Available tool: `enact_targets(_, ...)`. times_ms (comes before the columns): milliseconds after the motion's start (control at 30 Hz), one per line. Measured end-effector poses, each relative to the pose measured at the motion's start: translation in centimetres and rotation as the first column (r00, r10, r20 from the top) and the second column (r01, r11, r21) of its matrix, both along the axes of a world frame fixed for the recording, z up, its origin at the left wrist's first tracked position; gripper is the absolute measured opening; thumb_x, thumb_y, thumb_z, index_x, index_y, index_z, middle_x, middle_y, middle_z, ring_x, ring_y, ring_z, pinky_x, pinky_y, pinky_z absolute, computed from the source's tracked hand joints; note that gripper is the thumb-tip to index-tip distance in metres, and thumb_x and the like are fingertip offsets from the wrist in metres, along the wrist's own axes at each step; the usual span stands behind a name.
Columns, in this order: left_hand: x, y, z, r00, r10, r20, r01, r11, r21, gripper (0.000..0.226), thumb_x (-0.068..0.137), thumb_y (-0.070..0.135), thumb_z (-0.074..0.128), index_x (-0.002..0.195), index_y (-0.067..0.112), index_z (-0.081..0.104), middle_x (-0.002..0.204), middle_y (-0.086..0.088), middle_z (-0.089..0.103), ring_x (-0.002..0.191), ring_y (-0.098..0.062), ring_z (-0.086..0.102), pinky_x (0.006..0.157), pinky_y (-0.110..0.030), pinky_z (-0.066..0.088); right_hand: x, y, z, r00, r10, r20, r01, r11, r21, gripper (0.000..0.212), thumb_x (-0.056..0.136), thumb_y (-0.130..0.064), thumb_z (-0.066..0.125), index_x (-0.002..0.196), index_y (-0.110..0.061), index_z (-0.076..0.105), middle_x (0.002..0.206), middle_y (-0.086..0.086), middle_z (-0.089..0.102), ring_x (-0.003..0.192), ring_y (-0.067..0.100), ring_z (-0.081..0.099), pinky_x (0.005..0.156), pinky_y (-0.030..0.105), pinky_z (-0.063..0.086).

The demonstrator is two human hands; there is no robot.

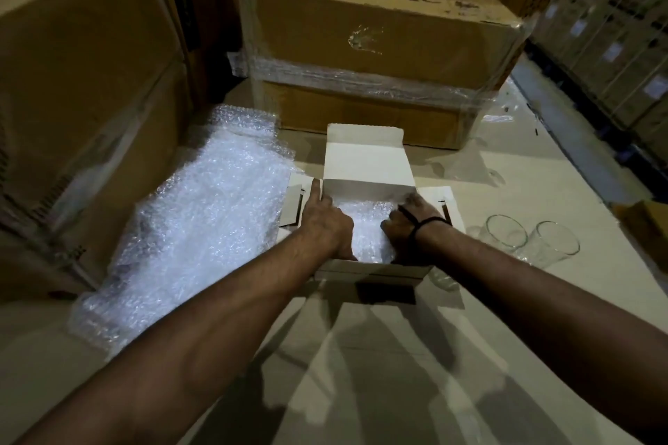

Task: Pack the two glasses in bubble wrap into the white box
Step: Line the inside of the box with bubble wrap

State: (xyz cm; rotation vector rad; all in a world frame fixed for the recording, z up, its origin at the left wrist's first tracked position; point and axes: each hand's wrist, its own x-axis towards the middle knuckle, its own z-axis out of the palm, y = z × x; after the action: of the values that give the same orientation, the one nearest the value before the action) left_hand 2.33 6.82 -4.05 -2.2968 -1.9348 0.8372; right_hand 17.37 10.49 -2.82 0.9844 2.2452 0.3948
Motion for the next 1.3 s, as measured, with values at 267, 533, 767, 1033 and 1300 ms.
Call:
enact_targets(267,-1.6,-0.7,1.2,0.975,-0.090,0.201,0.074,0.994,0.086,0.058,0.080,0.070,0.056,0.114,0.024,0.067,0.137,-0.004,0.057,0.141,-0.028,0.031,0.115,-0.059,-0.004,0.3,0.3,-0.5,0.996,-0.056,-0.064,0.053,0.998,-0.044,0.058,0.078,-0.060,0.057,0.121,-0.021,0.057,0.133,0.005,0.055,0.128,0.023,0.044,0.113,0.047,0.015)
enact_targets(533,-7.6,-7.1,0.8,0.571,-0.426,0.702,-0.338,0.658,0.673,0.019,0.086,0.024,0.062,0.097,0.017,0.075,0.112,0.000,0.071,0.108,-0.022,0.062,0.096,-0.040,0.043,0.3,-3.7,2.8,0.702,-0.202,-0.683,0.145,0.979,-0.140,0.065,0.087,-0.058,0.053,0.142,-0.024,0.041,0.147,0.000,0.043,0.131,0.021,0.043,0.105,0.032,0.035)
enact_targets(767,-14.9,-13.1,-5.0,0.650,0.152,0.744,-0.637,0.642,0.425,0.039,0.089,0.034,0.065,0.124,0.017,0.066,0.138,-0.009,0.057,0.127,-0.031,0.051,0.104,-0.046,0.039,-3.3,-13.1,-1.3,0.320,0.054,-0.946,0.048,0.996,0.073,0.053,0.090,-0.047,0.046,0.124,-0.011,0.061,0.130,0.012,0.060,0.118,0.030,0.057,0.099,0.047,0.046)
enact_targets(1033,-17.2,-13.9,-5.5,0.634,0.171,0.755,-0.652,0.643,0.402,0.016,0.087,0.015,0.066,0.099,0.012,0.076,0.108,-0.007,0.073,0.103,-0.032,0.065,0.084,-0.035,0.051,-6.6,-17.3,-8.8,0.497,-0.217,-0.840,0.019,0.971,-0.240,0.071,0.083,-0.058,0.036,0.135,-0.011,0.051,0.143,0.011,0.047,0.135,0.027,0.041,0.112,0.034,0.029)
enact_targets(1300,-17.8,-13.4,-3.7,0.496,0.188,0.848,-0.752,0.581,0.311,0.041,0.094,0.050,0.055,0.108,0.015,0.074,0.109,-0.007,0.073,0.102,-0.030,0.065,0.087,-0.038,0.049,-6.8,-17.4,-9.6,0.505,-0.240,-0.829,0.078,0.969,-0.233,0.082,0.080,-0.062,0.025,0.140,-0.010,0.045,0.150,0.009,0.038,0.142,0.021,0.028,0.112,0.024,0.009)
